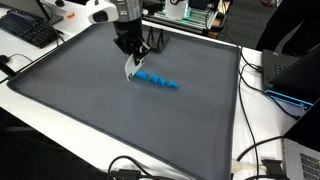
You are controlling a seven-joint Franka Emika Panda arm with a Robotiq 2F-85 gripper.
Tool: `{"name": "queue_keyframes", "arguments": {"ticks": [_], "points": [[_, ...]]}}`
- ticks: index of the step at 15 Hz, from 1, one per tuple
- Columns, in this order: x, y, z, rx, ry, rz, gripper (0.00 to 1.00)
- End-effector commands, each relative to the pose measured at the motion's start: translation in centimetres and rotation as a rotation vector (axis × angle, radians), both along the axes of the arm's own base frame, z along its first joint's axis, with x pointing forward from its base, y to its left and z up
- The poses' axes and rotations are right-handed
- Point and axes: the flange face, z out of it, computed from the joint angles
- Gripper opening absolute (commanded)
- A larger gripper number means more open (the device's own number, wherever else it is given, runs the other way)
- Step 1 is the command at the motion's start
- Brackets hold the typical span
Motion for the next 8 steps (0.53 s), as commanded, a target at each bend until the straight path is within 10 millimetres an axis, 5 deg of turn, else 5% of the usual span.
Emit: {"name": "queue_keyframes", "arguments": {"ticks": [1, 8], "points": [[-0.4, -0.5, -1.0, 0.001, 0.002, 0.009, 0.01], [-0.5, -0.1, -2.6, -0.017, -0.036, 0.034, 0.01]]}}
